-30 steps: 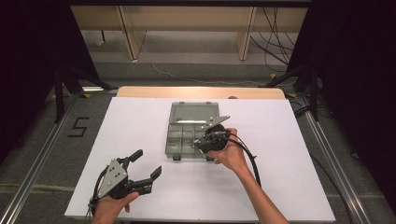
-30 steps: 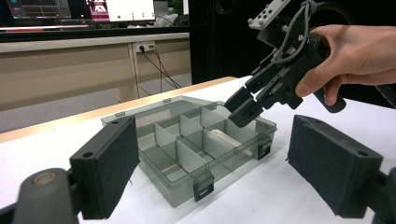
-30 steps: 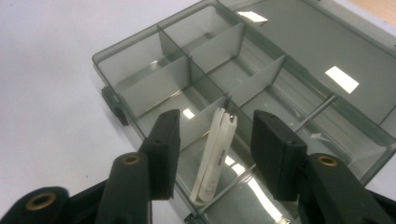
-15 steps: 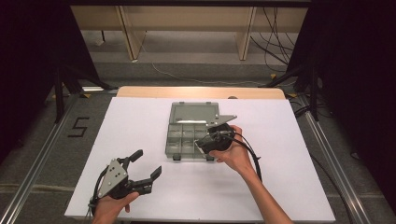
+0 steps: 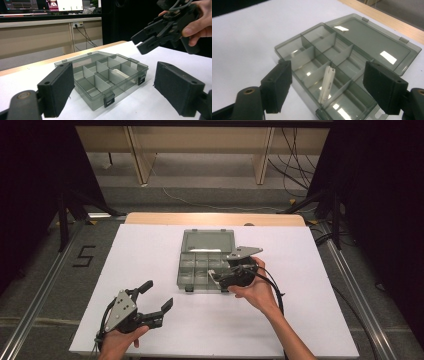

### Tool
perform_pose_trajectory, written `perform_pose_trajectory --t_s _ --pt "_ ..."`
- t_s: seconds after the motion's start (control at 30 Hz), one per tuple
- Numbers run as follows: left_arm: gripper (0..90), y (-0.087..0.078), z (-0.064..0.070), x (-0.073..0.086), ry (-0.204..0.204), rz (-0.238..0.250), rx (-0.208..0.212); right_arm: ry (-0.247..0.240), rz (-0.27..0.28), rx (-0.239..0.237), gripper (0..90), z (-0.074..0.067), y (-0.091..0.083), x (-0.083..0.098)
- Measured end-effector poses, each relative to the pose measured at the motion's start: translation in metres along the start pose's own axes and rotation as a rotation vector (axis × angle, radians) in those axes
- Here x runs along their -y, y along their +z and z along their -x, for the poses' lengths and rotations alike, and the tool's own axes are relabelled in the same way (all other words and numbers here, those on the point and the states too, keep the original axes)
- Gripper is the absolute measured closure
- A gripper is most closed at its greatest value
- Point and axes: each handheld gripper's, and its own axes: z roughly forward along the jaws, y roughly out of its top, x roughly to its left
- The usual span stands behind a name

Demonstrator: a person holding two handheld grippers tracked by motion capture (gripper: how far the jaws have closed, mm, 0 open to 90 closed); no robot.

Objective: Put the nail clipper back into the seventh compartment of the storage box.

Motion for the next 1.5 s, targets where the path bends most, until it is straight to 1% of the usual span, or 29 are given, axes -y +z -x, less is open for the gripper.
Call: perform_pose_trajectory --t_s 0.03,0.07,0.1,0.17,0.2,0.23,0.33,0.6,0.7,0.77,0.83,0.87,0.97,1.03,1.2,1.23,1.4,1.47,1.5 --pt "15.8 0.000 0.000 0.000 -0.002 0.003 0.002 0.002 0.012 -0.012 24.6 -0.001 -0.002 0.001" --pt "15.8 0.000 0.000 0.000 -0.002 -0.001 0.000 0.014 0.015 -0.010 24.6 -0.002 -0.005 0.002" --pt "15.8 0.000 0.000 0.000 -0.003 -0.001 0.000 0.012 0.020 -0.011 24.7 -0.003 -0.006 0.002" --pt "15.8 0.000 0.000 0.000 -0.003 -0.001 0.001 0.000 0.030 0.001 24.9 -0.004 -0.011 0.004" --pt "15.8 0.001 0.000 0.000 -0.001 0.010 0.009 0.004 0.035 0.000 24.9 -0.005 -0.013 0.005" --pt "15.7 0.000 0.001 0.000 -0.003 -0.001 0.002 0.008 0.039 -0.001 24.9 -0.005 -0.015 0.006" --pt "15.7 0.000 0.000 0.000 -0.005 0.002 0.003 0.004 0.045 0.000 24.6 -0.008 -0.021 0.010" --pt "15.8 0.000 0.001 0.000 -0.005 0.001 0.004 0.009 0.086 -0.016 24.0 -0.015 -0.036 0.018" --pt "15.8 0.000 0.000 0.000 -0.007 0.001 0.006 0.015 0.096 -0.026 23.7 -0.016 -0.039 0.021" --pt "15.7 0.000 0.000 0.000 -0.006 0.000 0.009 0.014 0.100 -0.012 22.5 -0.017 -0.042 0.024" --pt "15.8 0.000 0.001 0.000 -0.005 -0.001 0.010 0.016 0.101 -0.020 21.8 -0.016 -0.044 0.027" --pt "15.7 0.000 0.001 0.000 -0.005 -0.001 0.010 0.024 0.104 -0.020 21.7 -0.016 -0.046 0.028" --pt "15.7 0.000 0.001 0.000 -0.005 -0.001 0.011 0.029 0.108 -0.014 21.0 -0.016 -0.049 0.032" --pt "15.7 0.000 0.001 -0.001 -0.005 -0.001 0.011 0.039 0.113 -0.019 20.2 -0.015 -0.051 0.035" --pt "15.7 0.000 0.001 -0.001 -0.003 -0.002 0.013 0.052 0.134 -0.016 19.4 -0.016 -0.056 0.038" --pt "15.7 0.000 0.001 -0.001 -0.003 -0.002 0.013 0.048 0.142 -0.011 19.2 -0.016 -0.056 0.039" --pt "15.7 -0.001 0.001 -0.001 -0.004 -0.002 0.013 0.064 0.157 -0.015 18.9 -0.016 -0.061 0.045" --pt "15.7 0.000 0.001 -0.001 -0.004 -0.001 0.014 0.069 0.166 -0.007 18.9 -0.016 -0.062 0.047" --pt "15.7 0.000 0.001 -0.001 -0.004 -0.001 0.015 0.081 0.176 -0.019 18.8 -0.017 -0.063 0.048"
